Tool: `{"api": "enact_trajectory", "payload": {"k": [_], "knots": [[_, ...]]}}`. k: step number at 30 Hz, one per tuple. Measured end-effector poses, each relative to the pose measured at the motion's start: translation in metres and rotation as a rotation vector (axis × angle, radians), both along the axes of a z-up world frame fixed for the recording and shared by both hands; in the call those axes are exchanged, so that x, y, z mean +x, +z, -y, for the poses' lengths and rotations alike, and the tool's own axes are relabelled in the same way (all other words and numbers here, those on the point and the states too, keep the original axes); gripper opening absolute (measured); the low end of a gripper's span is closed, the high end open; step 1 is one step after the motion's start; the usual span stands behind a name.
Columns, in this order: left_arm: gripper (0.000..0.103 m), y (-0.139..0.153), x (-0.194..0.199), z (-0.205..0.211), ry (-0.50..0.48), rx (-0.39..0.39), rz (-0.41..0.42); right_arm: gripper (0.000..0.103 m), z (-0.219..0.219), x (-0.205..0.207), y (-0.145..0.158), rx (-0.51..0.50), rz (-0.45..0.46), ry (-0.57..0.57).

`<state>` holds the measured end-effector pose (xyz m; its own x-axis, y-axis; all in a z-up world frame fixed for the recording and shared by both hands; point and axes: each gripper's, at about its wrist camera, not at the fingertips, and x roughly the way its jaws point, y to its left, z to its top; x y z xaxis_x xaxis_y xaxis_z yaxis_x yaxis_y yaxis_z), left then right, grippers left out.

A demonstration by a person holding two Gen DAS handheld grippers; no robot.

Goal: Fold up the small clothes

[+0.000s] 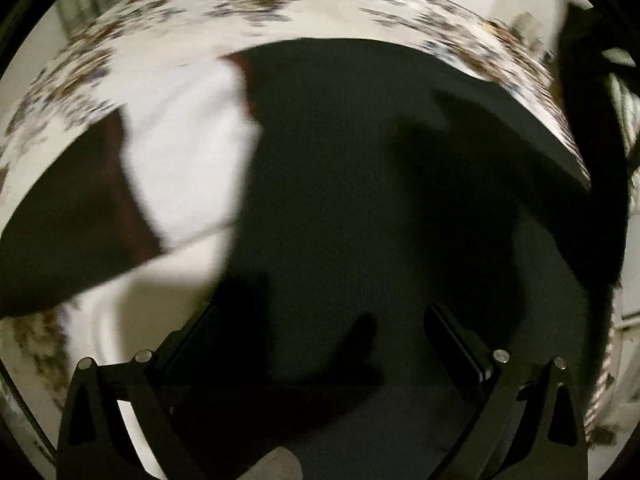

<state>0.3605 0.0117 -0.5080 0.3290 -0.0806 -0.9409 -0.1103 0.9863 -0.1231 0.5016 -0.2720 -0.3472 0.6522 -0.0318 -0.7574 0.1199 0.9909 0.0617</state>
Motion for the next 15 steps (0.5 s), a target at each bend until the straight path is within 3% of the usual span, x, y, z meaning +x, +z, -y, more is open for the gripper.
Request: {"api": "enact_trajectory", "payload": {"k": [4,7,10,15], "knots": [[0.103,-0.009,-0.009,-0.037,0.067,0.023,-0.021,0.014,-0.103,0.028,-0.106,-0.13,-0.171,0.158],[0.103,-0.014,-0.013,-0.061,0.103,0.035,-0.037,0.013,-0.136,0.022,-0.153,-0.166,-0.221,0.194],[0.103,-0.017,-0.024,-0.08,0.14,0.028,-0.051,0.014,-0.16,0.017,-0.171,-0.182,-0.222,0.205],[0.103,-0.019,-0.03,-0.089,0.183,0.004,-0.074,0.014,-0.19,0.037,-0.163,-0.173,-0.194,0.231]]}}
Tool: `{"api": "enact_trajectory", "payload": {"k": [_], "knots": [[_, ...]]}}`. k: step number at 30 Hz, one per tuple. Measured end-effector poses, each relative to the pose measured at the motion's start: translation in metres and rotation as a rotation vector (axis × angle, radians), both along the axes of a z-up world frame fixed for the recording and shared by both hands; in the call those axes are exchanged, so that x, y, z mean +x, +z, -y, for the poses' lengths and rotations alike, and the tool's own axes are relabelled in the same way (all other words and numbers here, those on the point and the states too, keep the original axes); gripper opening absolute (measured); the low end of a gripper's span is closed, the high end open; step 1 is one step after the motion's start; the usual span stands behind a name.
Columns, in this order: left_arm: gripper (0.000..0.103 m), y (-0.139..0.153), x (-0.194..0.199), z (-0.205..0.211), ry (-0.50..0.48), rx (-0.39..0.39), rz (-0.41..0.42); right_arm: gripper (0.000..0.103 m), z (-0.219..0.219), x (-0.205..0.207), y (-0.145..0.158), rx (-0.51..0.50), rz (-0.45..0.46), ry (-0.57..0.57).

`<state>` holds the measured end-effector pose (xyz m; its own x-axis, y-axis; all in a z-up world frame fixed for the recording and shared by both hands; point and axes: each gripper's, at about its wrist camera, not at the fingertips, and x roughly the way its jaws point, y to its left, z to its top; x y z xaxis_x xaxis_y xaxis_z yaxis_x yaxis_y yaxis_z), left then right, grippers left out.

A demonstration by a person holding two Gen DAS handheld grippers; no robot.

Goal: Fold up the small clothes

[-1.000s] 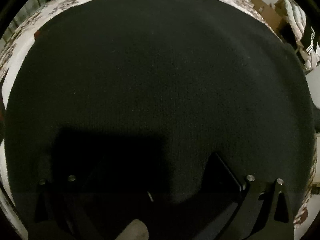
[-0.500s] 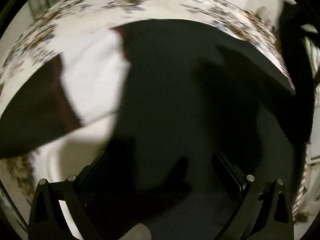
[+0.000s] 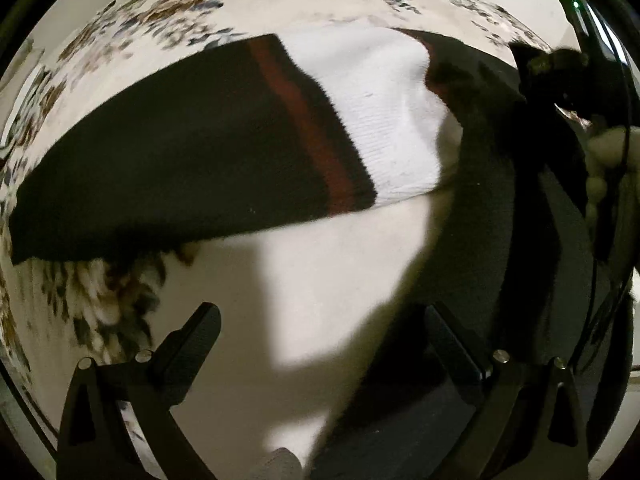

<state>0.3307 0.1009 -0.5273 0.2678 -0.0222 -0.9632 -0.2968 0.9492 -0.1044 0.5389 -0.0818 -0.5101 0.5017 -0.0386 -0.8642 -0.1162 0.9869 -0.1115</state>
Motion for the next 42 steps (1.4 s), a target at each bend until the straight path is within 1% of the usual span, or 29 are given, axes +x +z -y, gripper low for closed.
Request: {"api": "enact_trajectory", "payload": {"k": [3,5,6,7,8,9,10,11,12,13,14,15,17,18,19,22,23,24,25,26,28,30,34,36,38,39,40,41,42], "knots": [[0.103,0.005,-0.002,0.004,-0.01,-0.003,0.009,0.014,-0.015,0.024,0.003,0.031,-0.044,0.038],[0.103,0.011,-0.003,0.006,-0.027,-0.001,0.021,0.021,-0.02,0.029,-0.002,0.058,-0.099,0.066],[0.103,0.013,-0.003,0.006,-0.032,0.001,0.03,0.024,-0.017,0.028,-0.003,0.097,-0.131,0.076],[0.103,0.016,-0.005,0.005,-0.038,0.003,0.039,0.04,-0.011,0.025,-0.002,0.152,-0.162,0.081],[0.103,0.019,-0.007,0.005,-0.04,0.004,0.047,0.063,-0.002,0.02,0.002,0.209,-0.185,0.074],[0.103,0.02,-0.01,0.003,-0.039,0.007,0.05,0.071,0.01,0.011,0.01,0.271,-0.188,0.053],[0.103,0.021,-0.013,0.0,-0.03,0.006,0.047,0.073,0.021,0.003,0.014,0.315,-0.177,0.033],[0.103,0.022,-0.016,-0.004,-0.017,-0.004,0.042,0.074,0.042,-0.015,0.028,0.379,-0.155,-0.007],[0.103,0.023,-0.02,-0.01,0.003,-0.014,0.04,0.074,0.057,-0.03,0.036,0.412,-0.141,-0.037],[0.103,0.023,-0.021,-0.014,0.02,-0.019,0.037,0.076,0.075,-0.047,0.044,0.425,-0.129,-0.079],[0.103,0.024,-0.023,-0.018,0.035,-0.024,0.034,0.076,0.102,-0.074,0.053,0.402,-0.115,-0.152],[0.103,0.025,-0.022,-0.02,0.046,-0.028,0.031,0.076,0.118,-0.092,0.055,0.359,-0.11,-0.201],[0.103,0.028,-0.021,-0.025,0.069,-0.04,0.033,0.076,0.156,-0.133,0.053,0.193,-0.119,-0.306],[0.103,0.03,-0.017,-0.026,0.072,-0.047,0.036,0.076,0.179,-0.155,0.048,0.1,-0.137,-0.366],[0.103,0.032,-0.011,-0.024,0.071,-0.054,0.042,0.076,0.203,-0.178,0.038,0.049,-0.17,-0.418],[0.103,0.043,0.018,-0.006,0.015,-0.064,0.079,0.076,0.257,-0.228,0.001,0.011,-0.288,-0.525],[0.103,0.045,0.028,0.002,-0.003,-0.063,0.092,0.076,0.268,-0.241,-0.01,-0.031,-0.313,-0.539],[0.103,0.05,0.039,0.012,-0.03,-0.067,0.111,0.076,0.281,-0.254,-0.02,-0.102,-0.336,-0.558],[0.103,0.054,0.053,0.025,-0.061,-0.073,0.129,0.076,0.295,-0.264,-0.026,-0.148,-0.339,-0.598],[0.103,0.056,0.069,0.038,-0.089,-0.08,0.137,0.076,0.319,-0.277,-0.029,-0.149,-0.33,-0.681],[0.103,0.056,0.099,0.061,-0.129,-0.098,0.142,0.076,0.353,-0.291,-0.03,-0.072,-0.323,-0.803],[0.103,0.051,0.13,0.081,-0.145,-0.117,0.128,0.076,0.367,-0.298,-0.024,0.002,-0.3,-0.856],[0.103,0.034,0.182,0.098,-0.064,-0.188,0.083,0.076,0.359,-0.288,0.008,0.107,-0.194,-0.826],[0.103,0.021,0.206,0.104,-0.008,-0.19,0.055,0.076,0.348,-0.272,0.021,0.16,-0.147,-0.819],[0.101,0.009,0.223,0.111,0.018,-0.182,0.032,0.076,0.335,-0.252,0.031,0.22,-0.099,-0.819],[0.085,0.004,0.23,0.115,0.023,-0.174,0.029,0.076,0.33,-0.245,0.037,0.242,-0.071,-0.818],[0.043,0.002,0.234,0.118,0.021,-0.16,0.031,0.076,0.322,-0.234,0.041,0.255,-0.053,-0.816],[0.018,-0.001,0.238,0.121,0.012,-0.131,0.027,0.076,0.318,-0.229,0.045,0.275,-0.037,-0.813],[0.011,-0.003,0.241,0.121,0.009,-0.113,0.025,0.076,0.313,-0.224,0.048,0.322,-0.022,-0.798]]}}
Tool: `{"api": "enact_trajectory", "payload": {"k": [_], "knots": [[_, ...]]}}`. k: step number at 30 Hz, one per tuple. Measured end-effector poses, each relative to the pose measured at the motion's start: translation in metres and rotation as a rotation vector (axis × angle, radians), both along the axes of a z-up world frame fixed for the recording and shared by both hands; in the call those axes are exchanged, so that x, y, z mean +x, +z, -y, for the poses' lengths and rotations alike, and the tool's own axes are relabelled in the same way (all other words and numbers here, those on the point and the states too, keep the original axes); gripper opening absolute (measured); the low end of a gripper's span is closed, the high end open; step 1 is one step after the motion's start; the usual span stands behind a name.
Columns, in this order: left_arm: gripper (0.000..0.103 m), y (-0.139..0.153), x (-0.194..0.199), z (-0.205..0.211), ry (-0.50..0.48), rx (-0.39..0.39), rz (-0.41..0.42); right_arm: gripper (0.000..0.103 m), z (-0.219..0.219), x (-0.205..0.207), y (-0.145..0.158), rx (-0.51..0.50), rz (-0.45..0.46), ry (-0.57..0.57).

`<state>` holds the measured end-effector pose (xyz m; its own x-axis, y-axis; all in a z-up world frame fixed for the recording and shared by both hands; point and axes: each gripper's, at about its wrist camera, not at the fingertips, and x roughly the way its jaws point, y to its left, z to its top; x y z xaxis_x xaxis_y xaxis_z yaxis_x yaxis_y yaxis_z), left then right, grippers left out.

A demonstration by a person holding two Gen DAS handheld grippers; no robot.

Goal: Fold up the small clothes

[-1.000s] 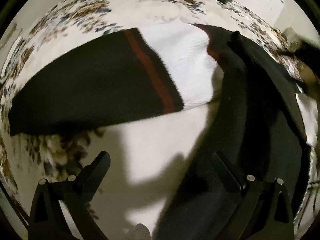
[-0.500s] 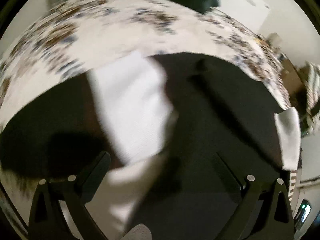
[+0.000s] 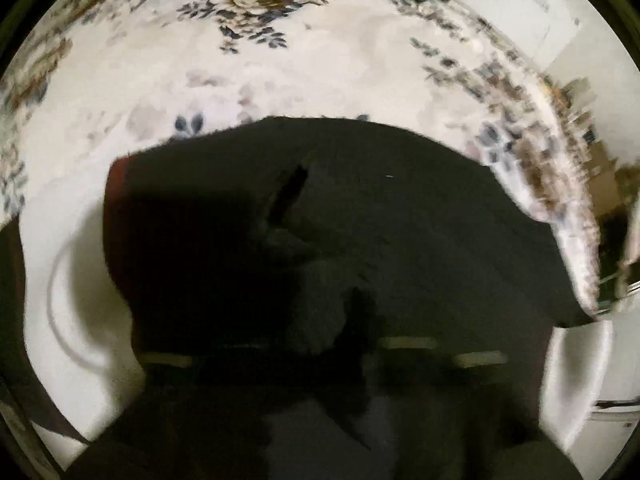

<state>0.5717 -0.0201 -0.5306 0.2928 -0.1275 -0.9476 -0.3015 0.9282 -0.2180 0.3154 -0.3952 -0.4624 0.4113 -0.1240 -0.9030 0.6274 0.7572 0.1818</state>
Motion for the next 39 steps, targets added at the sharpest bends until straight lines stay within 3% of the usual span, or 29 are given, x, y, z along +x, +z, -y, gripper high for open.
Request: {"api": "enact_trajectory", "payload": {"k": [2,4,6,8,11,15,17,20,21,22,24,25,26,31,36,39], "knots": [[0.009,0.002,-0.002,-0.005,0.013,-0.013,0.036,0.076,-0.009,0.015,-0.004,0.081,0.019,0.044],[0.008,0.012,-0.009,-0.013,0.014,0.0,0.083,0.076,-0.018,0.031,-0.027,0.222,0.011,0.127],[0.008,0.024,-0.016,-0.023,0.03,0.003,0.125,0.076,-0.014,0.04,-0.054,0.266,-0.034,0.151],[0.008,0.037,-0.021,-0.036,0.057,0.006,0.17,0.075,0.001,0.045,-0.074,0.204,-0.087,0.117],[0.008,0.042,-0.02,-0.047,0.07,0.013,0.197,0.073,0.035,0.047,-0.074,0.036,-0.091,0.029],[0.009,0.014,-0.017,-0.054,0.081,0.026,0.144,0.065,0.062,0.052,-0.078,0.051,-0.09,-0.032],[0.01,-0.006,-0.018,-0.058,0.081,-0.005,0.101,0.065,0.055,0.058,-0.082,0.017,-0.119,-0.009],[0.016,-0.003,-0.025,-0.064,0.066,-0.066,0.116,0.068,0.053,0.063,-0.084,0.009,-0.134,-0.005],[0.029,0.002,-0.029,-0.066,0.047,-0.081,0.118,0.069,0.05,0.065,-0.081,0.008,-0.136,0.0],[0.054,0.008,-0.035,-0.069,0.032,-0.086,0.128,0.075,0.044,0.066,-0.078,0.013,-0.13,0.01],[0.092,0.025,-0.055,-0.078,0.026,-0.077,0.17,0.093,0.03,0.068,-0.068,0.02,-0.125,0.056],[0.093,0.031,-0.068,-0.084,0.034,-0.086,0.198,0.099,0.024,0.068,-0.064,0.008,-0.129,0.076],[0.093,0.037,-0.083,-0.091,0.048,-0.09,0.217,0.099,0.021,0.069,-0.06,0.001,-0.128,0.094],[0.093,0.043,-0.182,-0.156,0.24,-0.101,0.182,0.099,-0.041,0.068,-0.038,0.006,-0.118,0.227],[0.093,0.006,-0.3,-0.26,0.643,-0.143,0.052,0.1,-0.117,0.076,-0.046,-0.009,-0.148,0.354],[0.093,-0.013,-0.344,-0.314,0.87,-0.174,0.062,0.1,-0.16,0.085,-0.054,-0.044,-0.165,0.388]]}}
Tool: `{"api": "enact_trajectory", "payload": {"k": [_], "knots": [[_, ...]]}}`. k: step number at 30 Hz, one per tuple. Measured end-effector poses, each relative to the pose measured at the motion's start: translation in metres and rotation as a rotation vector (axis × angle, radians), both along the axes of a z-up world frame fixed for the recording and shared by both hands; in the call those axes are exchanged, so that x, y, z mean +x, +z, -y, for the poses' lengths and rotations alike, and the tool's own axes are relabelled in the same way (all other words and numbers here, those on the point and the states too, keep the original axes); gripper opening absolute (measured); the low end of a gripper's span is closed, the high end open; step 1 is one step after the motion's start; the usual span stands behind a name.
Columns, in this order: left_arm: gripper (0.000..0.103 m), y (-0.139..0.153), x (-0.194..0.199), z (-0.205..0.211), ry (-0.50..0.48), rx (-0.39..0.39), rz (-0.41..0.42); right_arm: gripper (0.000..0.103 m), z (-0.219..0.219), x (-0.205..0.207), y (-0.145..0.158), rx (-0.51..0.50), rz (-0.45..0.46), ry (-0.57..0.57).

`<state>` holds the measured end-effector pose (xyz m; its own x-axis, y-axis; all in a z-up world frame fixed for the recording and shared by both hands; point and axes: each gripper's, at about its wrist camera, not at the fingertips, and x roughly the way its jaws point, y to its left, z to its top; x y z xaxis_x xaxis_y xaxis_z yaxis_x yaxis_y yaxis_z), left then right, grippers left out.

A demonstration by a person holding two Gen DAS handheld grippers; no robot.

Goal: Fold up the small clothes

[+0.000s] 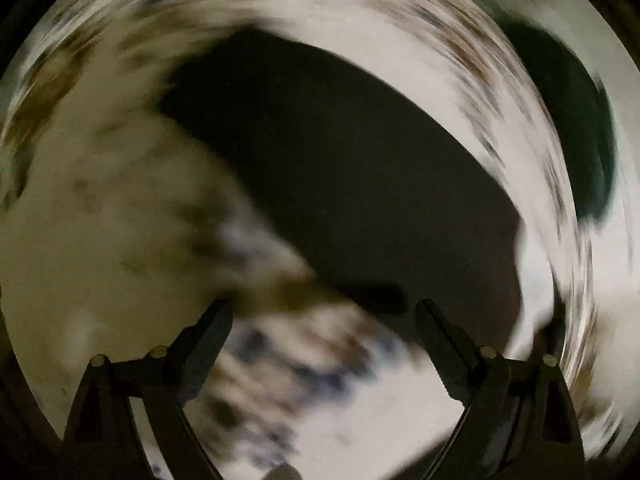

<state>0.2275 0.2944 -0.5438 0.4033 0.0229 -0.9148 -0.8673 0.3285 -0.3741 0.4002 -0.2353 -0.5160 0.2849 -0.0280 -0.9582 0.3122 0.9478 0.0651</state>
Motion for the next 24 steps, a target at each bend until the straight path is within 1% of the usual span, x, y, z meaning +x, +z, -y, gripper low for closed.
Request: {"api": "enact_trajectory", "payload": {"k": [2,4,7,8,9,10,11,13,16,17,20,23,24], "knots": [[0.093,-0.004,-0.01,-0.026,0.091,0.007,0.03,0.1,-0.021,0.008,-0.003,-0.034,0.007,0.024],[0.093,-0.01,-0.007,-0.05,0.151,0.009,0.066,0.1,-0.04,0.014,-0.003,-0.076,0.016,0.038],[0.092,-0.019,0.006,-0.073,0.188,0.02,0.062,0.1,-0.059,0.018,-0.004,-0.104,0.018,0.039],[0.09,-0.017,0.009,-0.078,0.202,0.045,0.061,0.1,-0.063,0.02,-0.005,-0.117,0.017,0.038],[0.069,-0.013,0.012,-0.083,0.215,0.084,0.066,0.1,-0.064,0.022,-0.006,-0.126,0.015,0.036],[0.025,-0.009,0.016,-0.083,0.212,0.111,0.053,0.1,-0.066,0.023,-0.006,-0.135,0.012,0.031],[0.015,-0.005,0.02,-0.085,0.202,0.127,0.057,0.1,-0.066,0.023,-0.006,-0.148,0.009,0.023],[0.012,0.009,0.026,-0.087,0.179,0.163,0.086,0.1,-0.072,0.024,-0.003,-0.172,-0.002,0.008],[0.012,0.045,0.04,-0.076,0.084,0.275,0.105,0.1,-0.072,0.03,0.003,-0.233,-0.015,-0.001],[0.012,0.063,0.048,-0.068,0.038,0.33,0.11,0.1,-0.071,0.031,0.006,-0.256,-0.016,0.005],[0.012,0.101,0.069,-0.046,-0.069,0.44,0.139,0.099,-0.069,0.036,0.019,-0.31,0.003,0.019],[0.011,0.142,0.098,-0.006,-0.204,0.544,0.176,0.1,-0.064,0.041,0.03,-0.325,0.031,0.048],[0.011,0.153,0.106,0.006,-0.243,0.568,0.189,0.1,-0.061,0.042,0.032,-0.313,0.038,0.051]]}}
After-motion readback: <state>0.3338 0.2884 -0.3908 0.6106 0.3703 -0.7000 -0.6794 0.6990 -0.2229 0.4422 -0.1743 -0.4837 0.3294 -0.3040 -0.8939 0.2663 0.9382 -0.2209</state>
